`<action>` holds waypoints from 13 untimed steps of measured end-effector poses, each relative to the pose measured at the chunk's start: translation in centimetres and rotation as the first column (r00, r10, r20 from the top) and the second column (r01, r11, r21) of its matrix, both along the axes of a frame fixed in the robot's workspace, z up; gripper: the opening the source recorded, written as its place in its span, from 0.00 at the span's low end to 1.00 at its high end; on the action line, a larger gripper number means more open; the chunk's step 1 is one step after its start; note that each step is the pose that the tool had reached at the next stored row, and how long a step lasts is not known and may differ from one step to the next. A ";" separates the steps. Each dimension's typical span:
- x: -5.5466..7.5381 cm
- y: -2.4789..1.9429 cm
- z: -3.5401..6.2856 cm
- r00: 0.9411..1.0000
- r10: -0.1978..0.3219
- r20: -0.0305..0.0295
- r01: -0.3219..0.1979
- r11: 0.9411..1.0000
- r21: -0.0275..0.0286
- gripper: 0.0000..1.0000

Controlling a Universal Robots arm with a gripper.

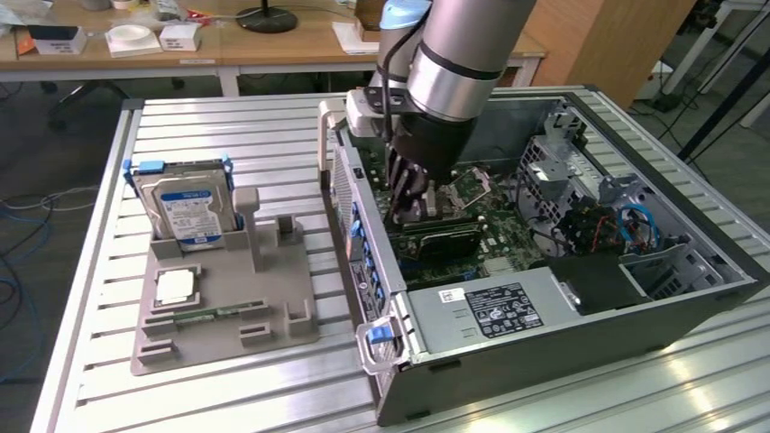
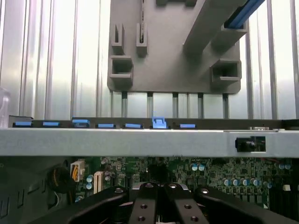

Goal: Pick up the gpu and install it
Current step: 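Press down on the gpu until it lock into place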

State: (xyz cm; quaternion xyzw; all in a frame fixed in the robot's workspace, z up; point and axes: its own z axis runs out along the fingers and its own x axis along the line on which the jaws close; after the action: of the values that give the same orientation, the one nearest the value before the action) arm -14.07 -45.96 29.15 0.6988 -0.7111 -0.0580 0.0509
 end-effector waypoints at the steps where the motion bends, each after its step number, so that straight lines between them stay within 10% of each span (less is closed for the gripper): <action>1: -0.1 0.01 0.13 1.000 0.000 -0.002 0.000 1.000 0.000 0.11; 13: -1.2 0.03 0.49 1.000 -0.002 -0.002 0.002 1.000 0.000 0.11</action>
State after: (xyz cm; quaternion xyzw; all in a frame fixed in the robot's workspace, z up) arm -15.23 -45.93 29.65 0.6980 -0.7118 -0.0589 0.0516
